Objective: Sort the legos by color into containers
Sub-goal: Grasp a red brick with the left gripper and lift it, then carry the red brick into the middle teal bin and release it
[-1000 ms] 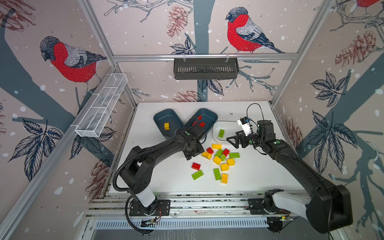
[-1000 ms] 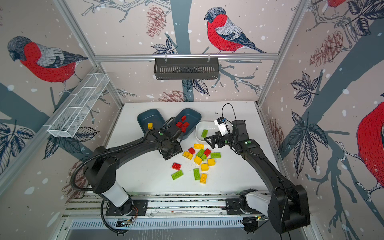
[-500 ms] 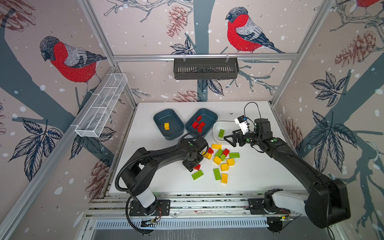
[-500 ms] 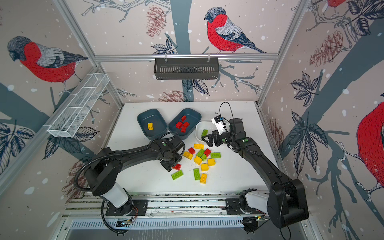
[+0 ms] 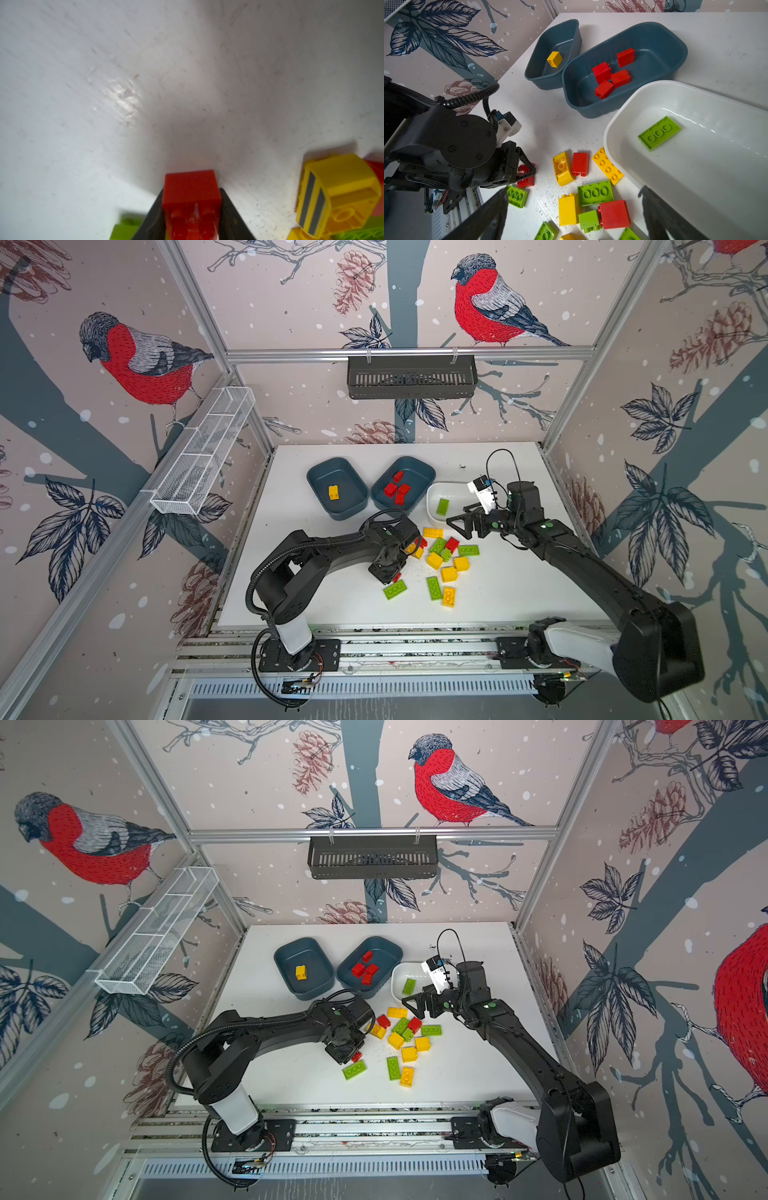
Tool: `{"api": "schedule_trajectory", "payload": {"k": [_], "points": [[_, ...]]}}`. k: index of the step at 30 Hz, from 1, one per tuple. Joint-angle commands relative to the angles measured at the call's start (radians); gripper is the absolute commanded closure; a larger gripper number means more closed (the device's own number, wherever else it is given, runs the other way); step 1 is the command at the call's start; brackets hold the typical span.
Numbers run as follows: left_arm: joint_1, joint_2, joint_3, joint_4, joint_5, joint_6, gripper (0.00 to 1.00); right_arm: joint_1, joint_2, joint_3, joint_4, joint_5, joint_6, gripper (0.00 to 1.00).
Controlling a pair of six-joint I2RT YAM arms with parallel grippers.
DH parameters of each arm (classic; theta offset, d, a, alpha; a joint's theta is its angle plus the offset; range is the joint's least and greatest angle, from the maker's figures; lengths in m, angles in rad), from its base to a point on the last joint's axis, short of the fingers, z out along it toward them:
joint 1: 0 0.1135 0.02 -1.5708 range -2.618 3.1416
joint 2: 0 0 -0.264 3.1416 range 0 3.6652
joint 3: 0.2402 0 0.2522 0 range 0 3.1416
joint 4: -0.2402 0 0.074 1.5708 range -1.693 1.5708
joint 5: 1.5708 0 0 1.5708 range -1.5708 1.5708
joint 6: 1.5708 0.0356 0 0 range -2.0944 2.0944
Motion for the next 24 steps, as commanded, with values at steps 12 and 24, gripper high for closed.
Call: {"api": "schedule_trajectory", "payload": {"k": [12, 24], "points": [[0.083, -0.029, 0.26, -0.181, -0.158, 0.329, 0.76, -0.014, -0.013, 0.034, -0.004, 0.024, 0.002, 0.01], [0.279, 0.161, 0.636, 0.003, -0.138, 0.973, 0.79, -0.034, -0.015, 0.062, 0.05, 0.061, 0.04, 0.0]]}}
